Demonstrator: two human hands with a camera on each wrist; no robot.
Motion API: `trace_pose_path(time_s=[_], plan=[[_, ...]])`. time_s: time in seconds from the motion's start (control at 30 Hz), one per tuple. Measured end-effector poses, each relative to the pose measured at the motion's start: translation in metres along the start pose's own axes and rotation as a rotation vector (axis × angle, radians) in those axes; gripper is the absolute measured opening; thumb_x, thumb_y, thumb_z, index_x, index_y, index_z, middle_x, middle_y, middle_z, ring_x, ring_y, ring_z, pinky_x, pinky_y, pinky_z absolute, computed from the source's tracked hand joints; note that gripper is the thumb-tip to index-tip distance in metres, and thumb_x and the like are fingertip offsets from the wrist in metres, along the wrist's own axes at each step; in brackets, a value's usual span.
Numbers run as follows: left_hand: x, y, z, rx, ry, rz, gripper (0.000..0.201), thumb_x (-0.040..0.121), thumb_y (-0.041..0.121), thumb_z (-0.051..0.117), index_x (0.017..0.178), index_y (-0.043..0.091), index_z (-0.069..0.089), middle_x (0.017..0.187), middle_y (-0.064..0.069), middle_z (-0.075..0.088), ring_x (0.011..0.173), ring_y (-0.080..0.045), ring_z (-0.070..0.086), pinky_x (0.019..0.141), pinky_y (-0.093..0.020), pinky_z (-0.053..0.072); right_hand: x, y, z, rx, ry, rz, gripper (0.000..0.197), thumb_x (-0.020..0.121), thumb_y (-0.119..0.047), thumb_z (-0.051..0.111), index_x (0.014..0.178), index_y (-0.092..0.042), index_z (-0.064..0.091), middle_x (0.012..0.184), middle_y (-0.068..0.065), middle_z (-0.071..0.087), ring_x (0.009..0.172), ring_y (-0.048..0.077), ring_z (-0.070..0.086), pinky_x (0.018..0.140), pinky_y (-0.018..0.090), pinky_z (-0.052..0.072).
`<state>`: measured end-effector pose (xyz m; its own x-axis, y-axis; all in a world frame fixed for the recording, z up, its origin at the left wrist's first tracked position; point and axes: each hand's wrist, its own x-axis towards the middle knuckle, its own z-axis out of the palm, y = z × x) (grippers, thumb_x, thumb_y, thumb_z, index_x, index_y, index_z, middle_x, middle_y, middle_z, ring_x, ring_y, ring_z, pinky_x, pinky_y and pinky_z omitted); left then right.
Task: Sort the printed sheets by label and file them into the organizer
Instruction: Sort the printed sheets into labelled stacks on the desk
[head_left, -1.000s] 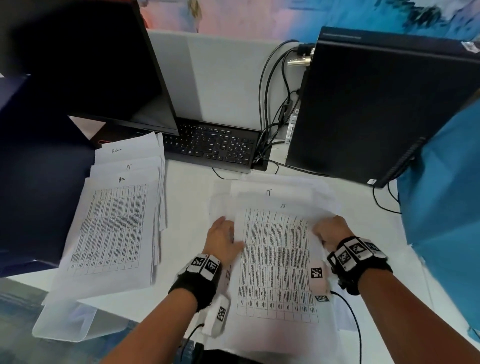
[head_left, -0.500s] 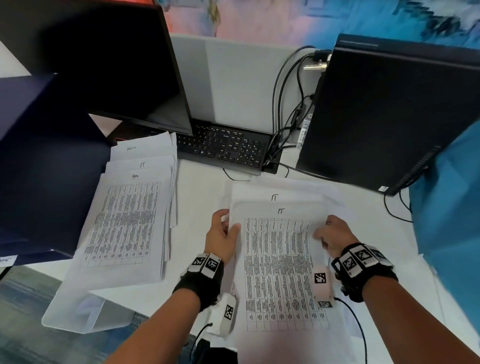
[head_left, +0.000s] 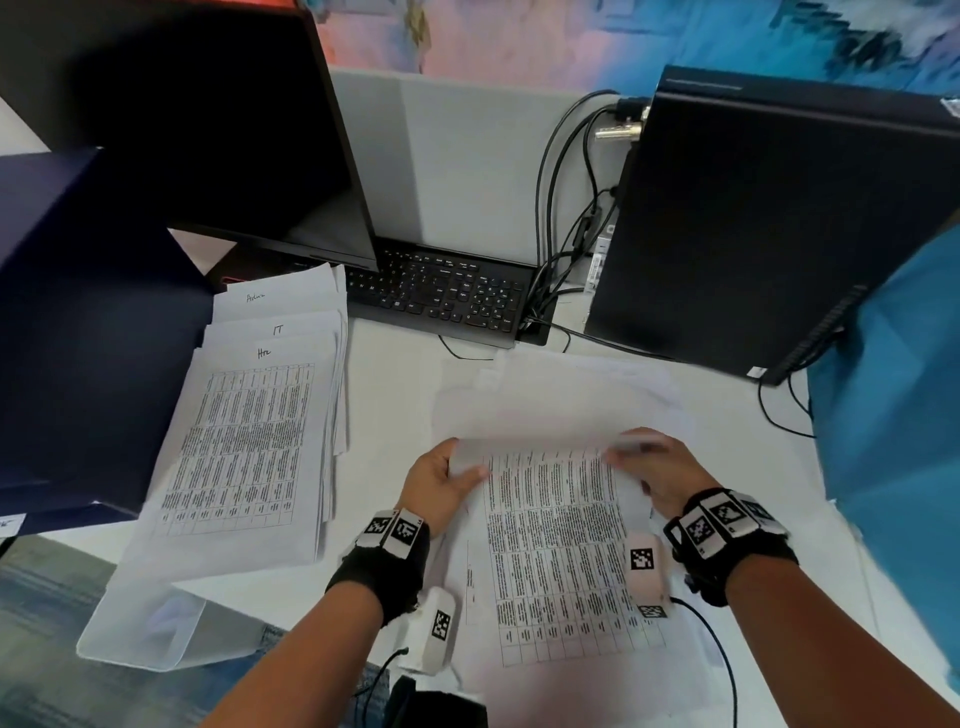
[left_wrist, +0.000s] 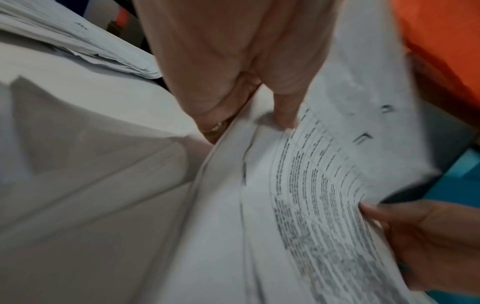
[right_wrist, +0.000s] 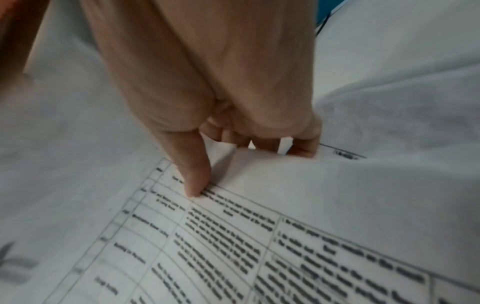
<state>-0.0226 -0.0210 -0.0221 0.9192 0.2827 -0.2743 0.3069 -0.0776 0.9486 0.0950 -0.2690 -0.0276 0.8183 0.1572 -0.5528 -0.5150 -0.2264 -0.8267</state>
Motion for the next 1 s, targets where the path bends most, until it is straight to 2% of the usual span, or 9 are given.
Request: trace_pose_path(time_s=[0.07, 0.17, 0.3, 0.47, 0.6, 0.67, 0.77, 0.9, 1.0], plan=[[-0.001, 0.003, -0.001, -0.033, 0.034, -0.002, 0.008, 0.091, 0.022, 0.060, 0.094, 0.018, 0.067, 0.093, 0.002, 0.071, 0.084, -0.009, 0.066, 0.079, -0.021, 0.050, 0.003, -0.002, 0.003, -0.034, 0.039, 0.018, 0.016, 0.082, -0.007, 0.070, 0.096, -0.012, 0.065, 0.099, 0.007, 0.071, 0.094, 0.023, 0.066, 0.089, 0.037, 0.052], [0.003, 0.004, -0.006, -0.039, 0.115, -0.004, 0.040, 0.093, 0.043, 0.050, 0.075, 0.007, 0.055, 0.074, 0.002, 0.054, 0.068, -0.011, 0.046, 0.070, -0.025, 0.039, 0.002, -0.006, 0.012, 0.017, 0.153, -0.005, 0.014, 0.088, -0.007, 0.064, 0.101, -0.011, 0.062, 0.097, 0.006, 0.069, 0.090, 0.021, 0.066, 0.084, 0.034, 0.052], [0.006, 0.006, -0.016, -0.137, 0.193, -0.047, 0.039, 0.097, 0.029, 0.048, 0.084, -0.008, 0.052, 0.080, -0.008, 0.055, 0.077, -0.014, 0.048, 0.071, -0.028, 0.040, 0.001, -0.011, 0.022, 0.045, 0.165, 0.015, 0.010, 0.089, -0.008, 0.062, 0.099, -0.007, 0.063, 0.095, 0.011, 0.069, 0.087, 0.025, 0.066, 0.084, 0.037, 0.054], [0.007, 0.000, -0.035, -0.325, 0.272, -0.109, 0.018, 0.092, 0.027, 0.058, 0.082, 0.011, 0.059, 0.084, -0.008, 0.051, 0.080, -0.020, 0.041, 0.073, -0.031, 0.035, -0.006, -0.020, 0.040, 0.197, 0.046, 0.016, 0.010, 0.088, 0.000, 0.061, 0.097, -0.005, 0.061, 0.096, 0.013, 0.070, 0.082, 0.022, 0.068, 0.065, 0.027, 0.054], [0.006, 0.009, -0.054, -0.313, 0.373, -0.069, 0.016, 0.087, 0.017, 0.066, 0.073, 0.014, 0.057, 0.064, -0.001, 0.052, 0.060, -0.012, 0.046, 0.064, -0.025, 0.039, -0.006, -0.022, 0.057, 0.175, 0.018, -0.009, 0.009, 0.086, 0.002, 0.062, 0.086, -0.007, 0.064, 0.098, 0.017, 0.070, 0.085, 0.027, 0.069, 0.076, 0.036, 0.056], [0.007, 0.020, -0.068, -0.240, 0.412, -0.015, 0.011, 0.086, 0.011, 0.066, 0.093, 0.015, 0.059, 0.072, 0.005, 0.060, 0.061, -0.004, 0.056, 0.064, -0.021, 0.047, -0.005, -0.022, 0.066, 0.114, 0.002, -0.019, 0.009, 0.086, 0.001, 0.063, 0.085, -0.007, 0.065, 0.099, 0.019, 0.071, 0.090, 0.032, 0.069, 0.086, 0.044, 0.055], [0.012, 0.027, -0.093, -0.044, 0.421, 0.086, 0.038, 0.088, 0.012, 0.063, 0.121, 0.025, 0.052, 0.097, 0.001, 0.059, 0.082, -0.011, 0.058, 0.077, -0.026, 0.049, -0.004, -0.023, 0.080, 0.039, -0.040, -0.029, 0.009, 0.085, 0.000, 0.064, 0.085, -0.008, 0.067, 0.097, 0.018, 0.072, 0.095, 0.035, 0.068, 0.091, 0.048, 0.053], [0.023, 0.037, -0.120, 0.521, 0.282, 0.215, 0.033, 0.094, 0.011, 0.052, 0.126, 0.016, 0.058, 0.121, -0.004, 0.063, 0.097, -0.014, 0.061, 0.089, -0.018, 0.043, -0.006, -0.028, 0.096, 0.024, -0.071, -0.035, 0.010, 0.087, 0.001, 0.061, 0.084, -0.007, 0.067, 0.098, 0.020, 0.071, 0.099, 0.037, 0.067, 0.093, 0.049, 0.051], [0.029, 0.032, -0.132, 0.789, 0.212, 0.277, 0.033, 0.096, 0.012, 0.048, 0.127, 0.014, 0.059, 0.133, -0.006, 0.057, 0.119, -0.023, 0.056, 0.100, -0.024, 0.039, -0.004, -0.032, 0.106, 0.064, -0.060, -0.011, 0.010, 0.089, 0.003, 0.057, 0.086, -0.004, 0.064, 0.101, 0.023, 0.068, 0.092, 0.036, 0.066, 0.087, 0.047, 0.054]])
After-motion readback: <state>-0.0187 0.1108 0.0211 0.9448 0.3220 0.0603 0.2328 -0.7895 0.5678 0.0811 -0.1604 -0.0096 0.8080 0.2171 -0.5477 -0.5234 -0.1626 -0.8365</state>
